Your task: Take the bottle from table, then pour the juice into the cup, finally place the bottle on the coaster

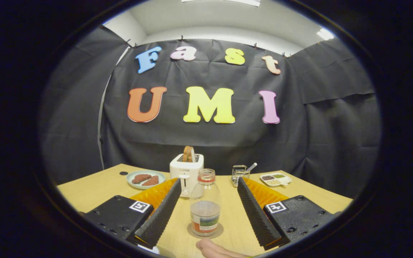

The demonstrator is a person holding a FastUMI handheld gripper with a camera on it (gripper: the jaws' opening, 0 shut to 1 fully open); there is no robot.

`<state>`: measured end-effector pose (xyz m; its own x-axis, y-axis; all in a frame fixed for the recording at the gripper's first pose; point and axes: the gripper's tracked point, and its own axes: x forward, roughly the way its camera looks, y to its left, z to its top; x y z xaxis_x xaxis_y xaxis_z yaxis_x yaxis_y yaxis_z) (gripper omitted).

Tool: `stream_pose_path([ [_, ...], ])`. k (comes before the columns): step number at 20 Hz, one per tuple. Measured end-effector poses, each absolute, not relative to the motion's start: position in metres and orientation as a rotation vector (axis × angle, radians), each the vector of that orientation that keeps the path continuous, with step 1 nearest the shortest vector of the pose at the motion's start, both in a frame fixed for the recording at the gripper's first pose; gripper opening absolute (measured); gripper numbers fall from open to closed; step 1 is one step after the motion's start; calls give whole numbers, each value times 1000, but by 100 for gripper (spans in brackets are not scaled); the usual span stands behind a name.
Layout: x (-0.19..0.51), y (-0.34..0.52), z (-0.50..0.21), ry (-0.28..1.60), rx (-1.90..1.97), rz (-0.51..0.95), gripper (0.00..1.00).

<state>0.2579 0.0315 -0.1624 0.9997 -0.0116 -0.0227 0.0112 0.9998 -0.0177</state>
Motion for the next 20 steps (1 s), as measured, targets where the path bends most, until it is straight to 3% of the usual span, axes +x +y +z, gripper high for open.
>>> stream_pose_path([
  [6, 202, 28, -90, -39, -48, 2, 100],
  [14, 126, 47, -58, 21, -10, 97, 100],
  [20, 101, 40, -41, 27, 3, 77, 100],
])
